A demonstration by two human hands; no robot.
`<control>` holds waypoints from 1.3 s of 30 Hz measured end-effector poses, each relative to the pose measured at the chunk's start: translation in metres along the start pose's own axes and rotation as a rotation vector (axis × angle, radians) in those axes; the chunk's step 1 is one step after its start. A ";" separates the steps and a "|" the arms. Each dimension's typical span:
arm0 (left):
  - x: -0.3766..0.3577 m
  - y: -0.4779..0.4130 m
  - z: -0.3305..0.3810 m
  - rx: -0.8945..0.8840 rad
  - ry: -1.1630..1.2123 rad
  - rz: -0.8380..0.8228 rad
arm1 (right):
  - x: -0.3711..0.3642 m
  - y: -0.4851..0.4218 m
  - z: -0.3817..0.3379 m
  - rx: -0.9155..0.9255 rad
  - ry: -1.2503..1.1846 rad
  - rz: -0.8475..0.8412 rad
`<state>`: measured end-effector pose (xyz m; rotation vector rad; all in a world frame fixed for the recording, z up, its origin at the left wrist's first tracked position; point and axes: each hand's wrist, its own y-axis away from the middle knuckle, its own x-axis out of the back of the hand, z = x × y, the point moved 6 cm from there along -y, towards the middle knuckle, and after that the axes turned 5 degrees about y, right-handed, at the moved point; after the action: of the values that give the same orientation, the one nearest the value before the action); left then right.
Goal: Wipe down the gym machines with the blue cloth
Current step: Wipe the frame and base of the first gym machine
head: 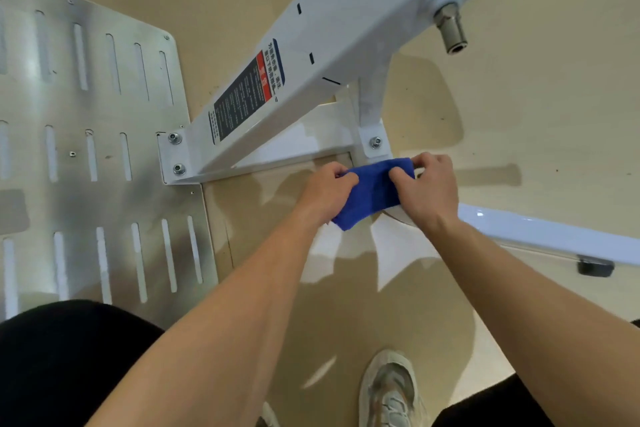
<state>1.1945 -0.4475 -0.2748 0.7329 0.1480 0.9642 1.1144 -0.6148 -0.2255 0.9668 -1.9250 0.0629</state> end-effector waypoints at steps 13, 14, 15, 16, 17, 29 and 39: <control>-0.050 -0.010 -0.031 0.036 0.012 0.426 | -0.013 -0.024 0.014 0.344 0.407 0.052; -0.050 -0.008 -0.032 0.036 0.033 0.456 | -0.023 -0.021 0.018 0.365 0.405 -0.046; -0.050 -0.008 -0.031 0.043 0.067 0.469 | -0.027 -0.020 0.023 0.354 0.394 -0.111; -0.052 -0.008 -0.031 0.058 0.110 0.467 | -0.027 -0.021 0.028 0.330 0.382 -0.137; -0.054 -0.009 -0.030 0.069 0.153 0.461 | -0.025 -0.024 0.031 0.309 0.381 -0.143; -0.066 -0.019 -0.005 -0.085 0.093 0.313 | -0.032 -0.047 0.015 0.307 0.286 -0.232; -0.073 0.005 -0.012 -0.077 -0.074 0.247 | -0.005 -0.032 0.038 0.296 0.322 -0.261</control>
<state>1.1440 -0.4973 -0.2949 0.7256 -0.0454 1.1698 1.1085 -0.6494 -0.2606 1.3117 -1.5076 0.3387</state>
